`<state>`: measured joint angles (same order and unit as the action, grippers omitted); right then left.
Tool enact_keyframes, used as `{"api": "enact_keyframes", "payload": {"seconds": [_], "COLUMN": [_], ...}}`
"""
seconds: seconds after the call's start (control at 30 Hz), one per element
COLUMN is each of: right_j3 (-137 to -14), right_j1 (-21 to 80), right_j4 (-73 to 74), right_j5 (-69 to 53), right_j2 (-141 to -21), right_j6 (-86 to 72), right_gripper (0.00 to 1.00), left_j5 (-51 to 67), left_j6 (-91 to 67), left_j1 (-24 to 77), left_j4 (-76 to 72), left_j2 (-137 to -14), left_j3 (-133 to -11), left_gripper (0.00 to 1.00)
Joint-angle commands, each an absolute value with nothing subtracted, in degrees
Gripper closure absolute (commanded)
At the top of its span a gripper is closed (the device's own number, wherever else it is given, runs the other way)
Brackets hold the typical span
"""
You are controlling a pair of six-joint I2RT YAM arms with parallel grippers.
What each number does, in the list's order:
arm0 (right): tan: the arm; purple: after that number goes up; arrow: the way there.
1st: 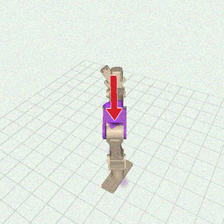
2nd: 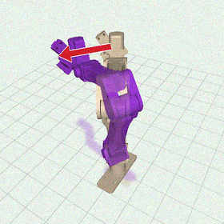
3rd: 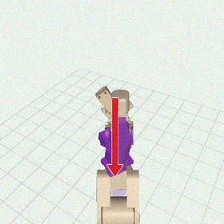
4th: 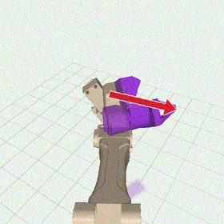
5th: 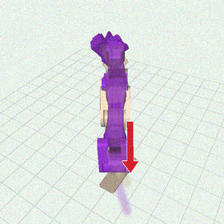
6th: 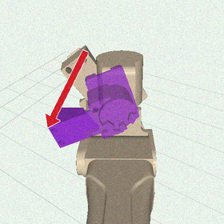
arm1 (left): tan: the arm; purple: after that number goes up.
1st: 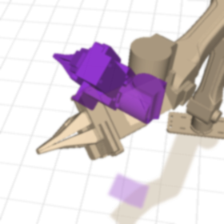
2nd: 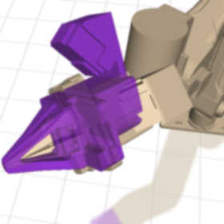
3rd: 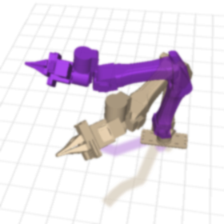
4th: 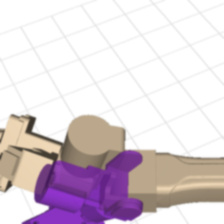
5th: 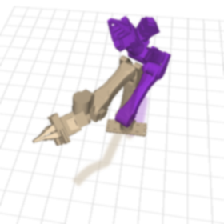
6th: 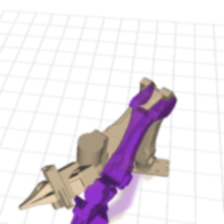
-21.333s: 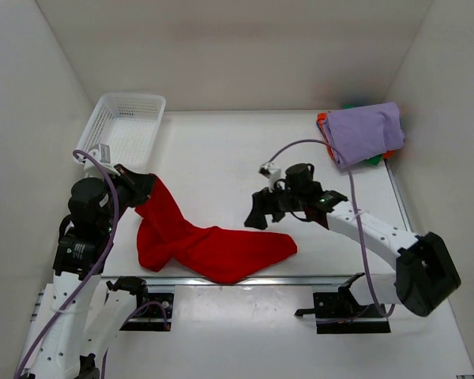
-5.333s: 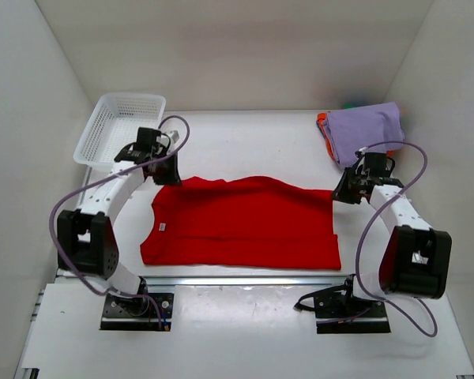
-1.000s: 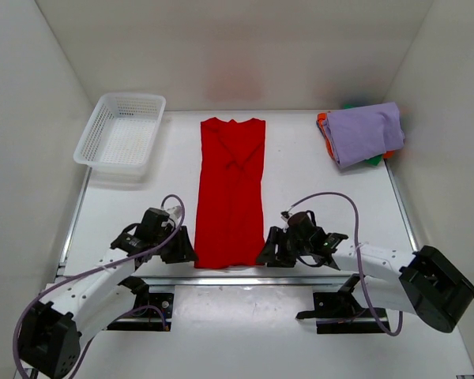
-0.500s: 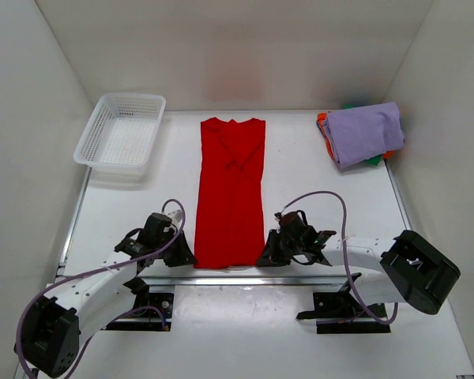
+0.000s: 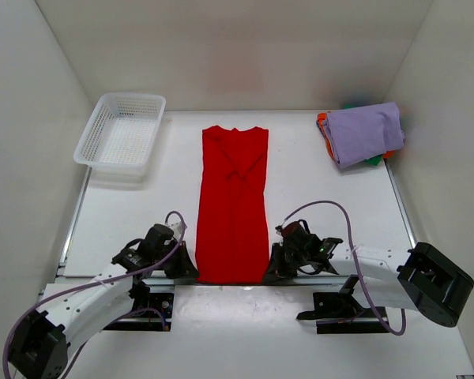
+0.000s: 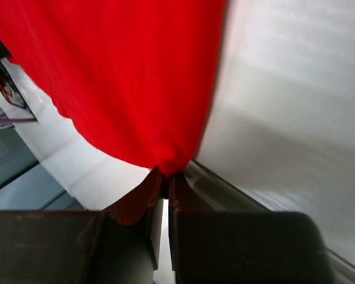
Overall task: Fold and stack the t-shirts
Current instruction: Grab the bottom of the folded rectangular tshirt with both arms, then fold the folded rectangular tshirt in 1/3 of the way
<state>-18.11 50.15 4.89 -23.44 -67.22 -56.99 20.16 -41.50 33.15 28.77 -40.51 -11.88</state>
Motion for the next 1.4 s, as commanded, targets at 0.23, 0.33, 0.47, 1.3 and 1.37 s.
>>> {"api": "enact_keyframes", "payload": {"seconds": [0.23, 0.33, 0.47, 1.3, 1.37], "right_j3": [-29.78, -36.89, -46.11, -62.95, -52.26], "right_j1": [35.89, 29.29, 23.30, 16.43, 17.74], "right_j4": [16.34, 17.14, 18.89, 18.57, 11.37], "right_j5": [-33.65, -37.52, -39.81, -30.24, -28.39], "right_j2": [-66.71, -71.70, -80.56, -99.07, -93.64], "right_j6": [-47.39, -43.61, -37.20, -31.44, -35.58], "right_gripper": [1.00, 0.99, 1.00, 0.48, 0.49], "left_j5": [22.59, 25.39, 26.02, 28.31, 24.28], "left_j6": [-36.31, -35.16, -34.19, -36.12, -37.00], "left_j1": [24.27, 18.47, 15.04, 6.76, 8.96], "left_j4": [29.81, 25.07, 19.18, 4.83, 4.49], "left_j2": [-50.86, -57.89, -70.45, -89.59, -83.35], "left_j3": [-31.79, -37.86, -45.33, -48.38, -40.30], "left_gripper": [1.00, 1.00, 1.00, 0.51, 0.49]}}
